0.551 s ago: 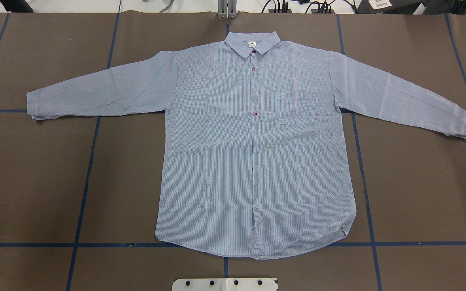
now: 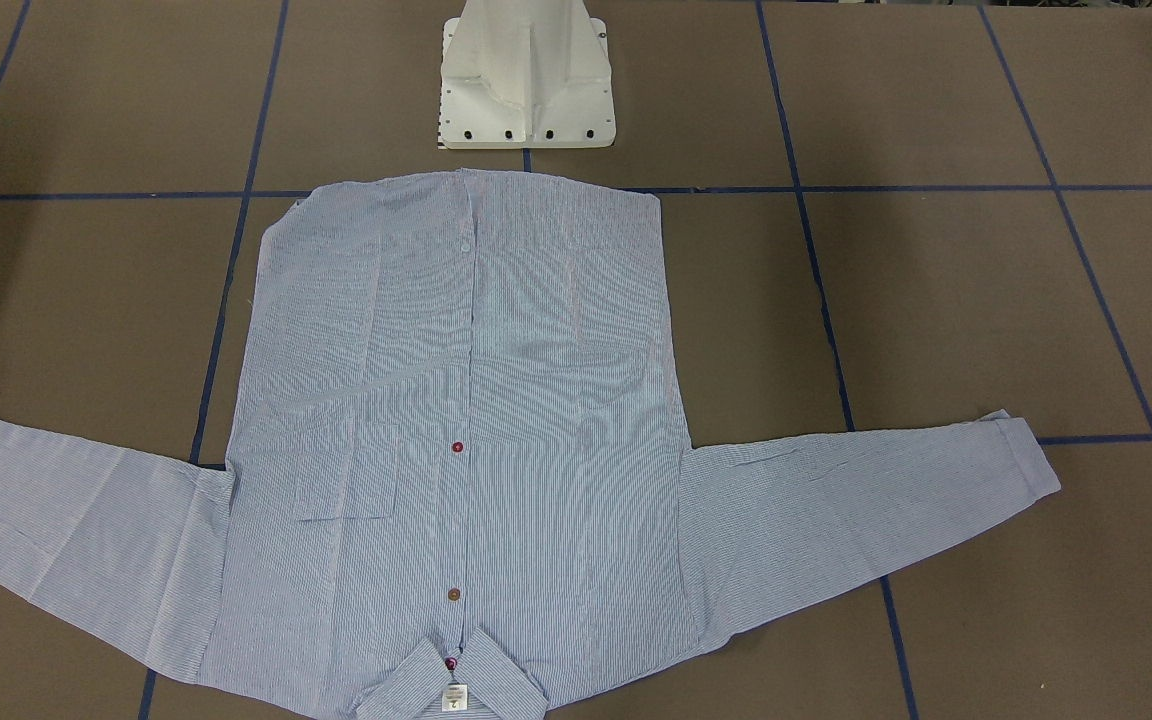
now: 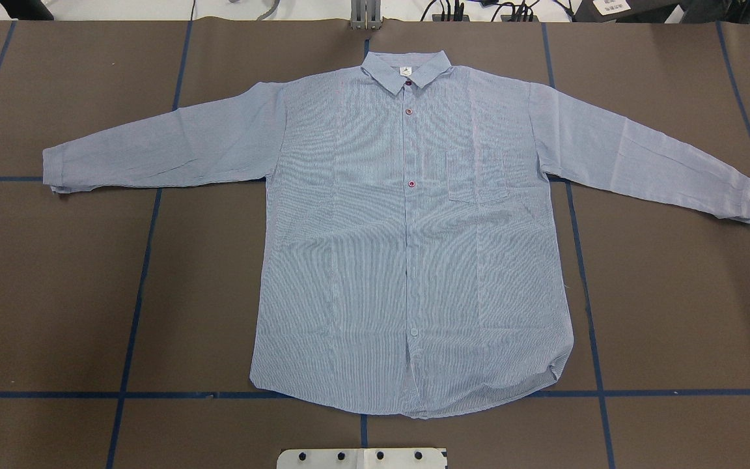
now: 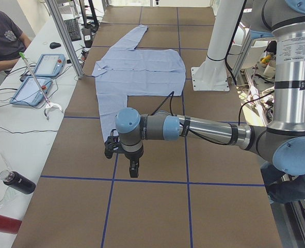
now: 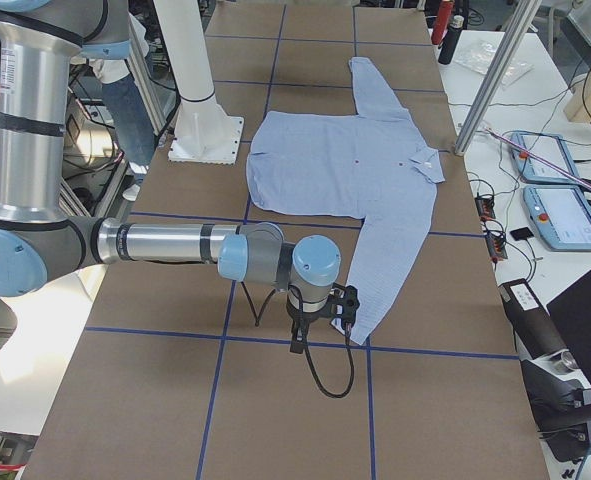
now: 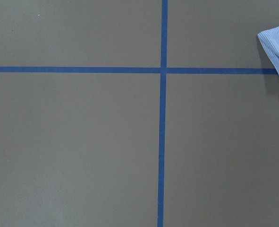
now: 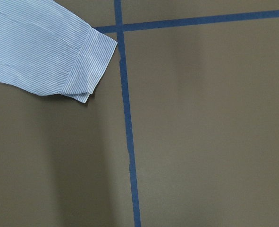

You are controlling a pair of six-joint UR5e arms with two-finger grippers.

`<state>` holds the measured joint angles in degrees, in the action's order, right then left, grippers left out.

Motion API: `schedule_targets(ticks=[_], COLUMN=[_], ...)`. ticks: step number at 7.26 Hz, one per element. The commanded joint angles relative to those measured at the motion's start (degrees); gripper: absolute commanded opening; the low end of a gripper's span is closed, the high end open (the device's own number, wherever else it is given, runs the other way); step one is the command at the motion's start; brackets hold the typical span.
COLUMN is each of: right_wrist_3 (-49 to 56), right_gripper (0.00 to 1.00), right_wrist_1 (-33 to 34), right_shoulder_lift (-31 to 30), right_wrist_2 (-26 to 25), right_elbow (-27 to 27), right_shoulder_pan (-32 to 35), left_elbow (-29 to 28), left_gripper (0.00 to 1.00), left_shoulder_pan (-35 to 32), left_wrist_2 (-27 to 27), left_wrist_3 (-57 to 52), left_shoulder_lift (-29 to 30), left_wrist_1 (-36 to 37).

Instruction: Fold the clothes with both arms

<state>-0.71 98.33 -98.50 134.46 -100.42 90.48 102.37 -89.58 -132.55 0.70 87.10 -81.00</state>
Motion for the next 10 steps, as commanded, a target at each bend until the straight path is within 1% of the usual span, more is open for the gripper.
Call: schedule_targets(ticks=[1,2,3,4,5,6,7,8,9,10], right_wrist_3=[-0.2,-1.7,-1.8,-2.4,-5.9,-10.9,-16.0,-19.9,-21.6,-21.6], right_gripper=[1.0,1.0,1.0,1.0,1.0,1.0,1.0,1.0,0.99,0.95], right_wrist_1=[-0.5,-1.6,-2.5,-9.1,-18.3,-28.3,-37.2,-42.4,-43.0,-43.0], right_shoulder_lift=[1.7,4.3,4.9,4.9,5.0,5.1,5.5,7.2,9.7,10.9], right_wrist_2=[0.0,0.6,3.1,5.5,5.3,4.1,2.1,1.9,1.4,0.3], right_elbow=[0.2,0.1,2.4,5.3,9.9,14.2,18.6,22.6,25.2,26.1], right_shoulder_pan=[-0.6,-0.7,-2.1,-3.0,-4.0,-6.5,-9.2,-11.5,-12.5,-13.5], left_elbow=[0.6,0.6,-1.6,-1.6,-0.9,-0.9,-0.9,-0.9,-0.9,-0.8], left_gripper=[1.0,1.0,1.0,1.0,1.0,1.0,1.0,1.0,1.0,1.0], left_shoulder_pan=[0.1,0.2,0.8,1.6,1.6,1.6,1.6,1.6,1.6,1.6], left_wrist_2=[-0.2,-0.4,-3.6,-4.0,-4.1,-4.0,-4.0,-4.0,-4.0,-4.0], left_wrist_3=[0.0,0.3,0.4,0.4,0.4,0.6,0.6,0.6,0.6,0.8], left_shoulder_lift=[3.1,5.8,8.3,6.4,4.2,4.4,4.4,4.5,4.6,4.7], left_wrist_1=[-0.1,-0.2,-3.7,-9.9,-13.9,-15.7,-15.7,-15.8,-15.8,-15.8])
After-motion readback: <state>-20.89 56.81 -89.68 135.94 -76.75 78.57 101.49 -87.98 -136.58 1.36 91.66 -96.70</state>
